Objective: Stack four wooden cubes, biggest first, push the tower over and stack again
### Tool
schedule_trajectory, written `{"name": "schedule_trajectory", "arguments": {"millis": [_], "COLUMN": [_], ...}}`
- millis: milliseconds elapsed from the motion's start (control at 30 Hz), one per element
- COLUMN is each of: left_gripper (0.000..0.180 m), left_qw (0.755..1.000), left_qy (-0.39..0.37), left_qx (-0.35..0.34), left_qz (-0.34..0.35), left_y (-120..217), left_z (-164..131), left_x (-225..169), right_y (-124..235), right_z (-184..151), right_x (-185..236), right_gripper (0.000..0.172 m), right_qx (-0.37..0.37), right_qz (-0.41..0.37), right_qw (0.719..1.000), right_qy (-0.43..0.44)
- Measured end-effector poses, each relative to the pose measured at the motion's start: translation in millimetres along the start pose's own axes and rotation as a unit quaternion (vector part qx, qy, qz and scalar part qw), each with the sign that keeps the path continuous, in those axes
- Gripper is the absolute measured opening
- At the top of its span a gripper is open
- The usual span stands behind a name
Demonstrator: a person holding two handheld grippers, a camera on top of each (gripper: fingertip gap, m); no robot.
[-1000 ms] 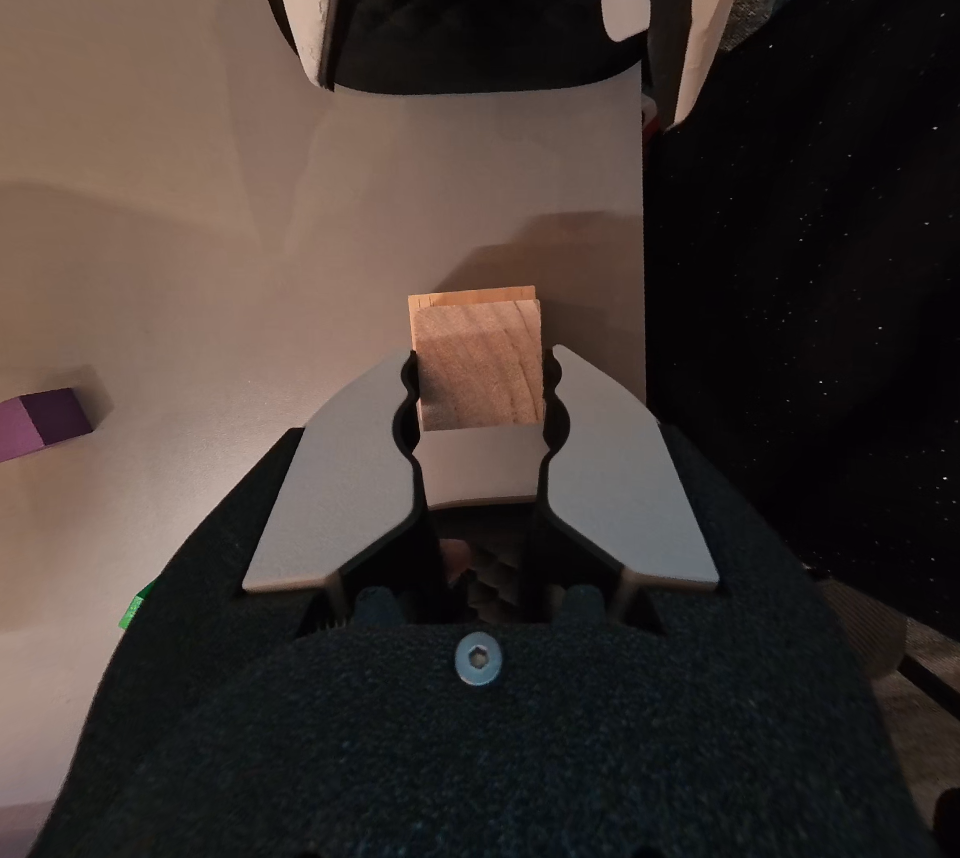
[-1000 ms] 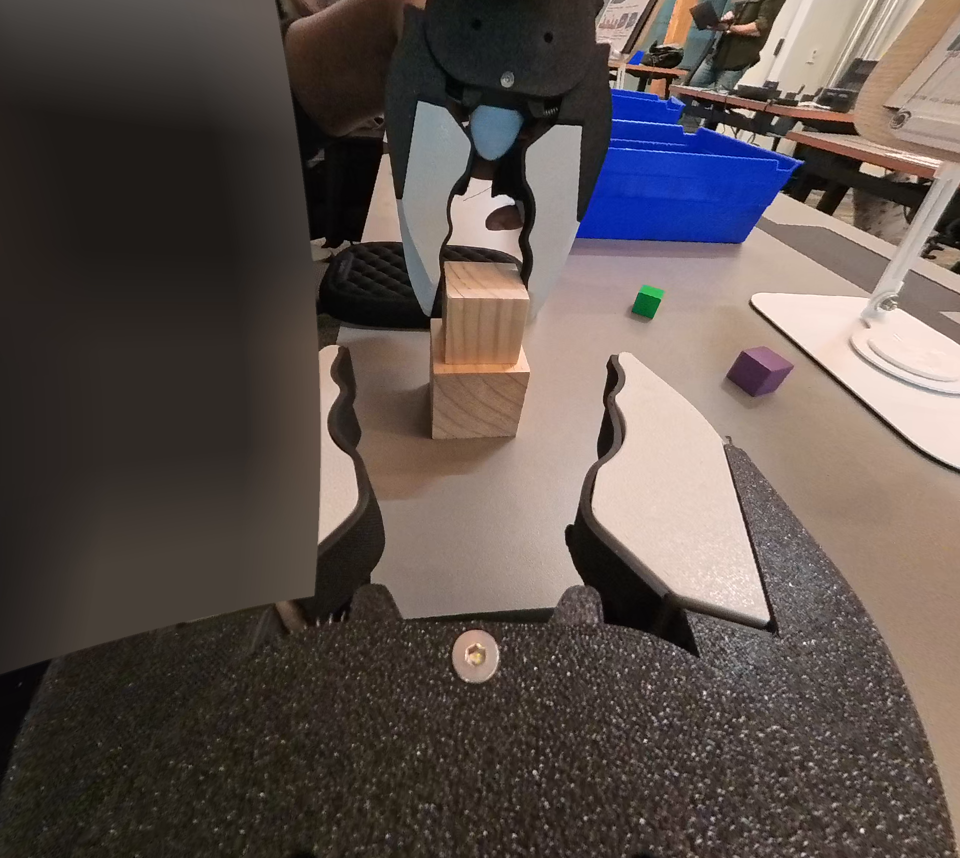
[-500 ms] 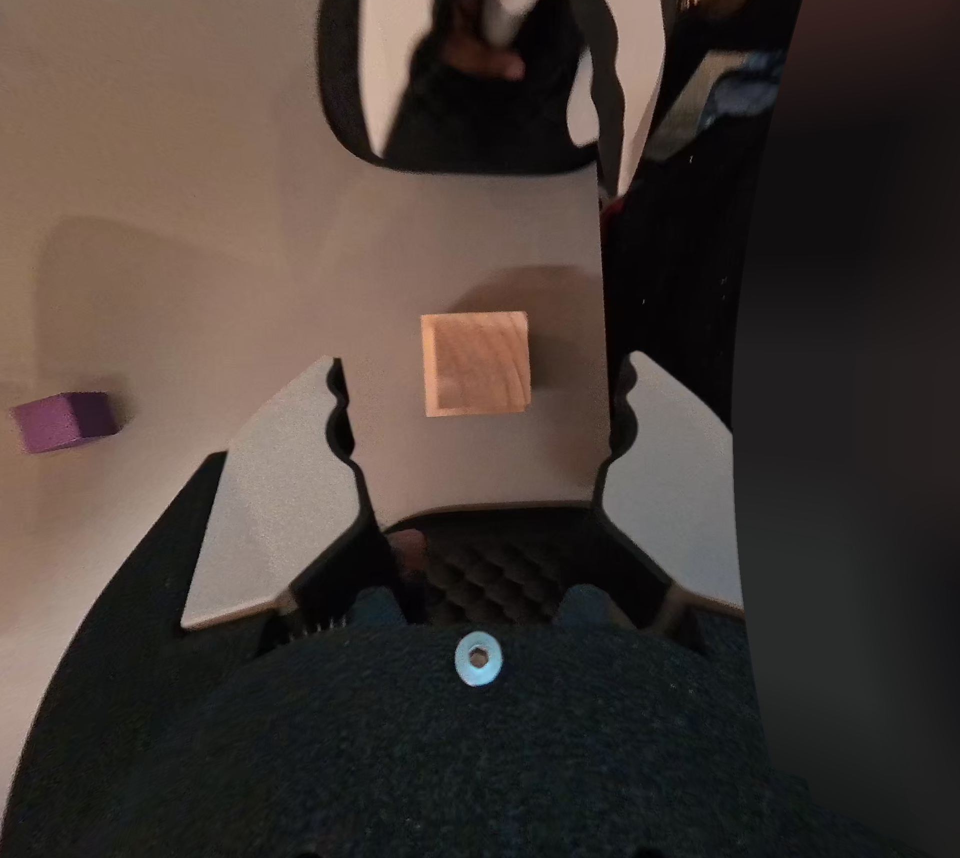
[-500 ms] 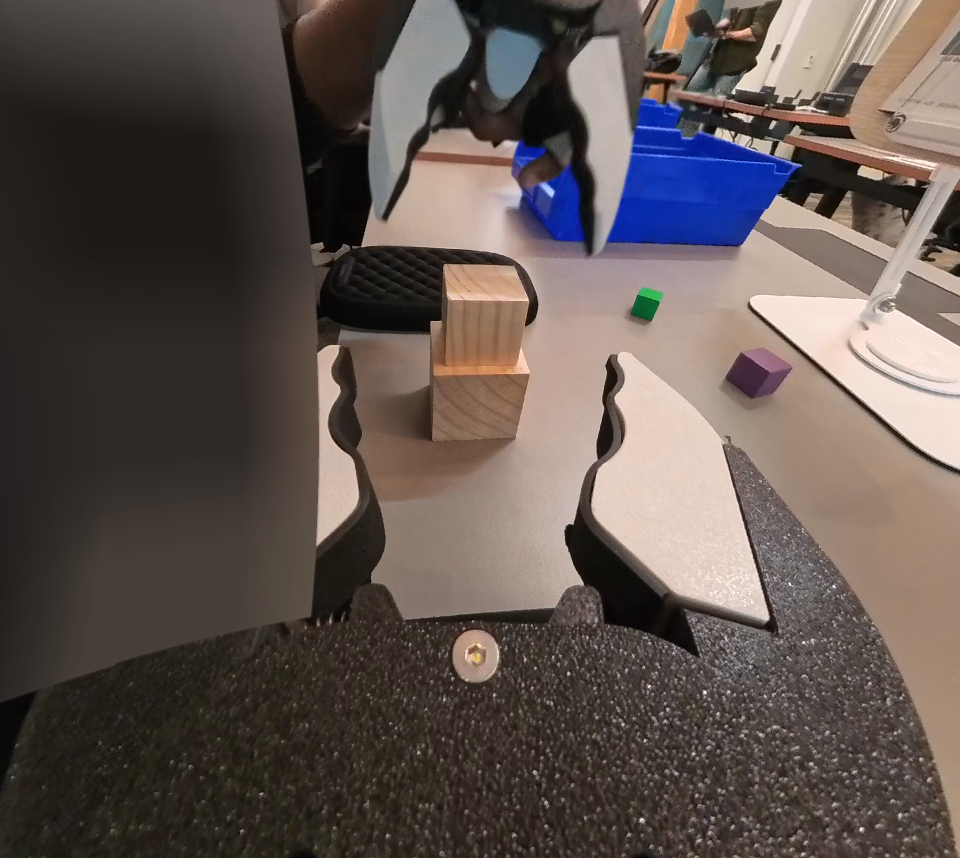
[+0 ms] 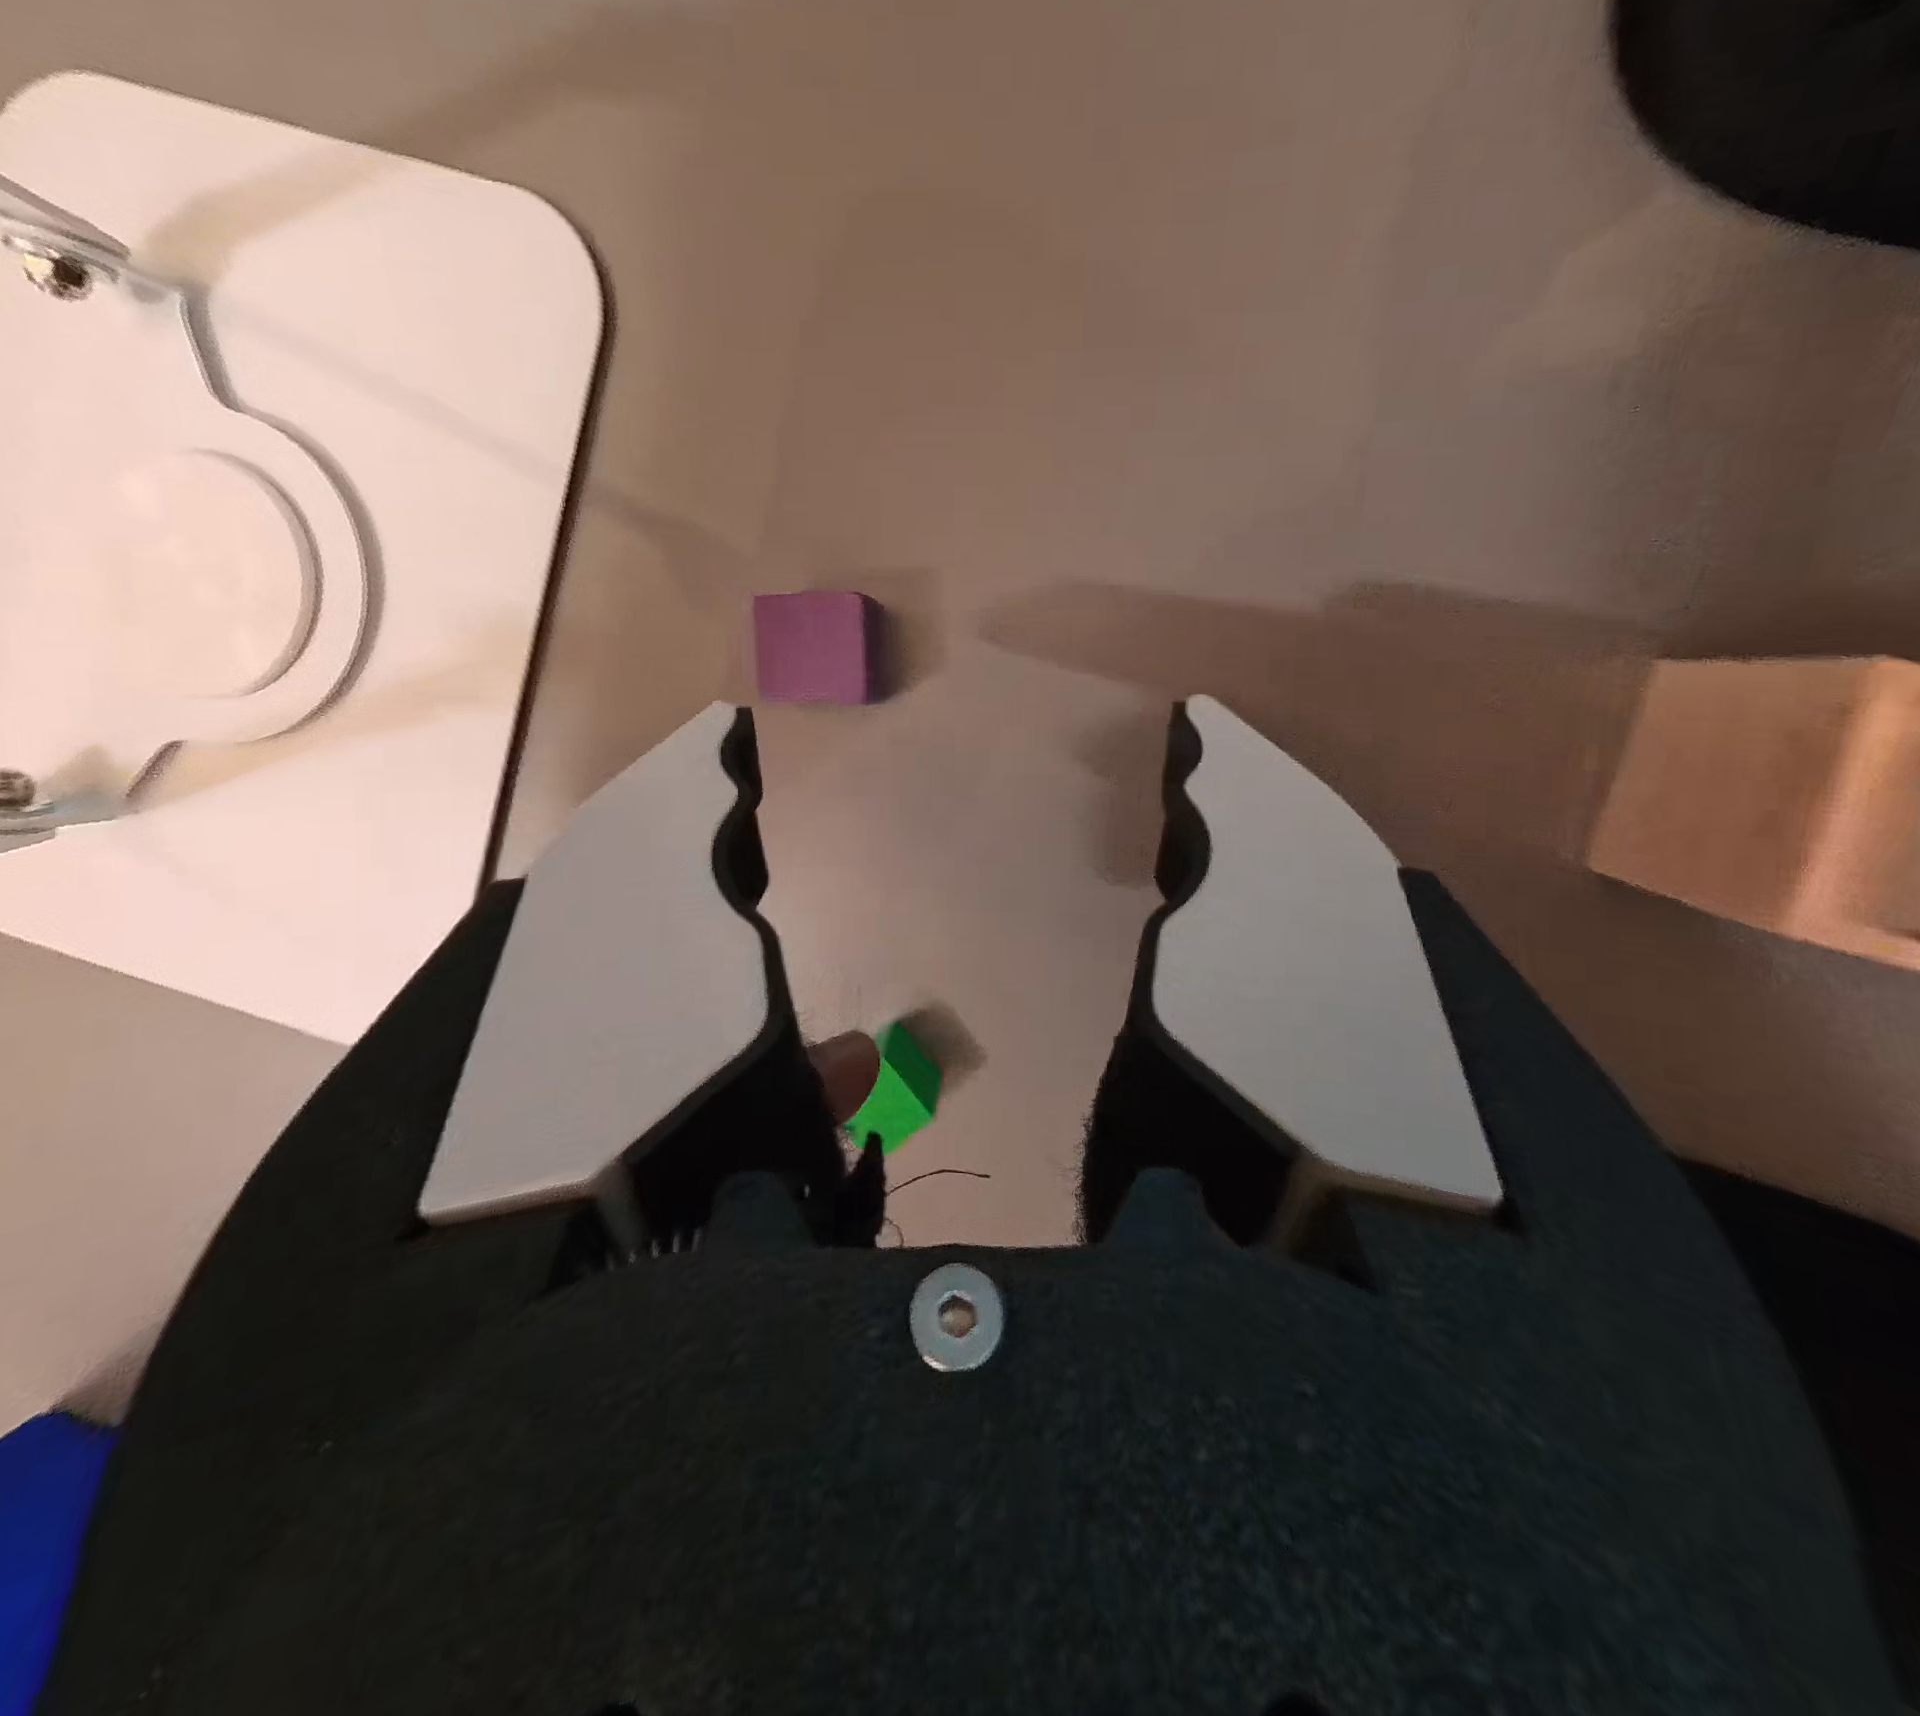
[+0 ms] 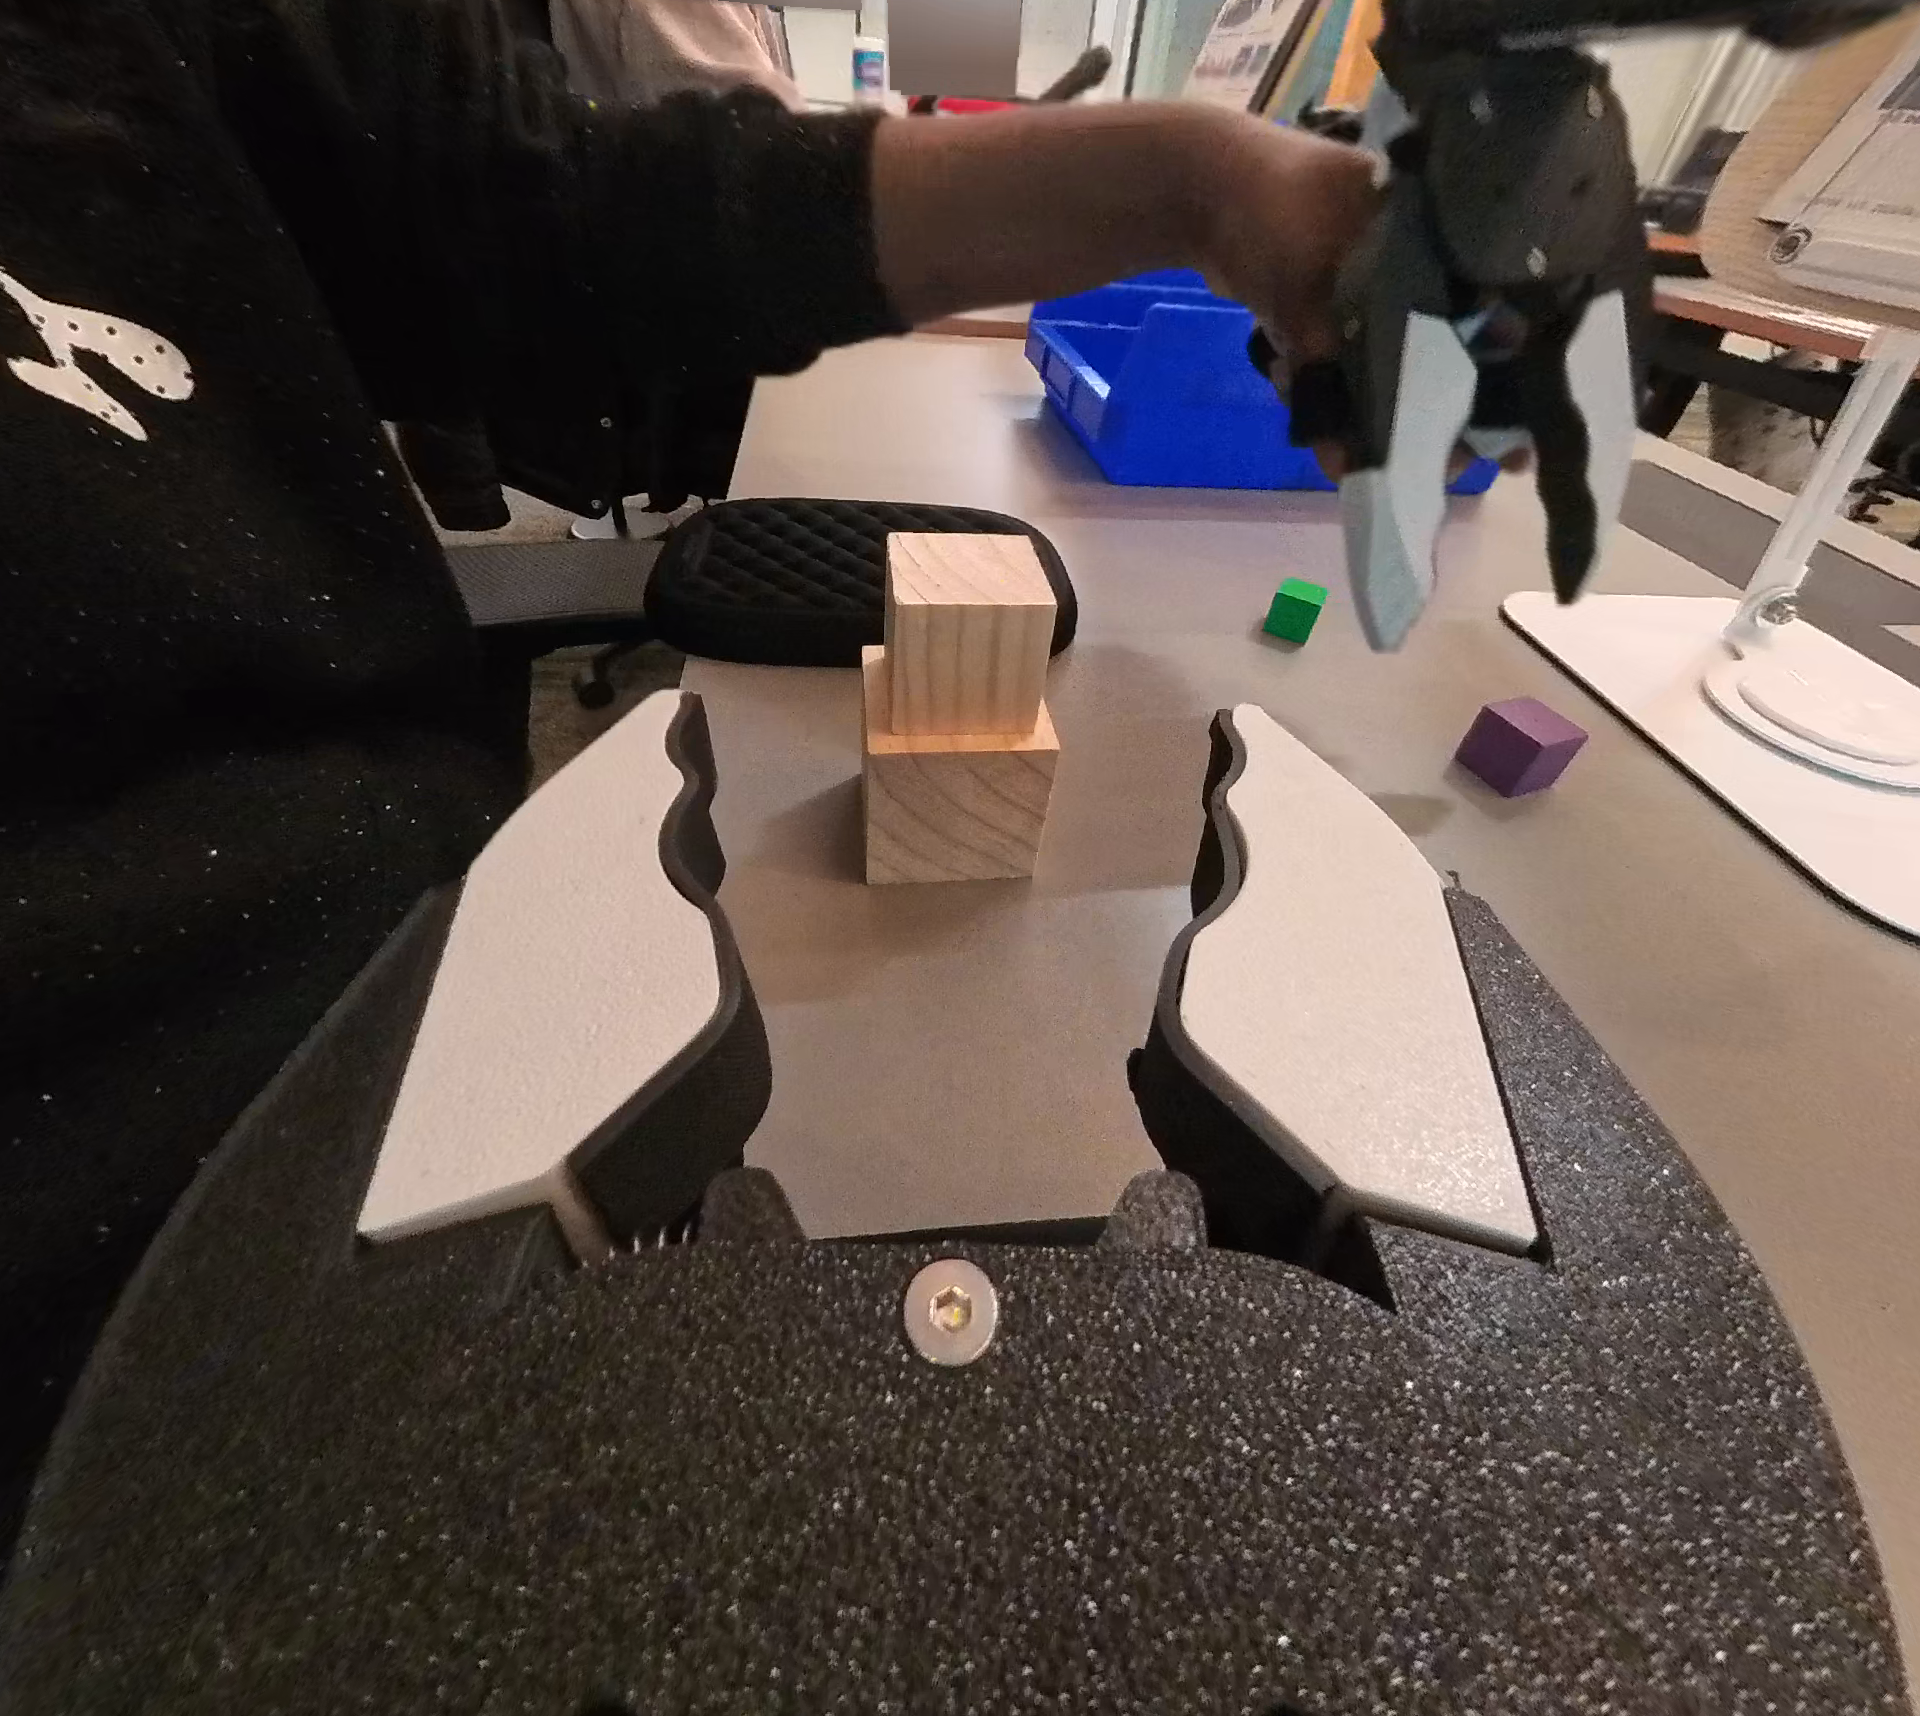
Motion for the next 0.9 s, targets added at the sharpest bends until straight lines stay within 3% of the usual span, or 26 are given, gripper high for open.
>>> {"name": "schedule_trajectory", "arguments": {"millis": [400,900], "left_gripper": [0.044,0.039], "left_qw": [1.000,0.999], "left_qy": [0.011,0.010], "left_qx": [-0.007,-0.007], "left_qz": [-0.026,-0.037], "left_y": [-36.2,-45.5], "left_z": [-4.3,-9.4], "left_x": [32.1,32.4], "right_y": [1.4,1.9], "right_z": [0.9,1.3], "right_x": [-0.4,-1.2], "right_gripper": [0.089,0.087], "right_qx": [-0.008,-0.011], "right_qz": [0.000,0.000], "right_qw": [1.000,1.000], "right_qy": [-0.002,-0.004]}}
Point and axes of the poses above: each gripper's, where its closed fingertips meet, y back along the fingers, z out of its top, x = y × z across the jaws, the point moved 5 cm from there along y, back along the fingers, and after that the axes turned 1 degree about y, right-handed, at the moved point
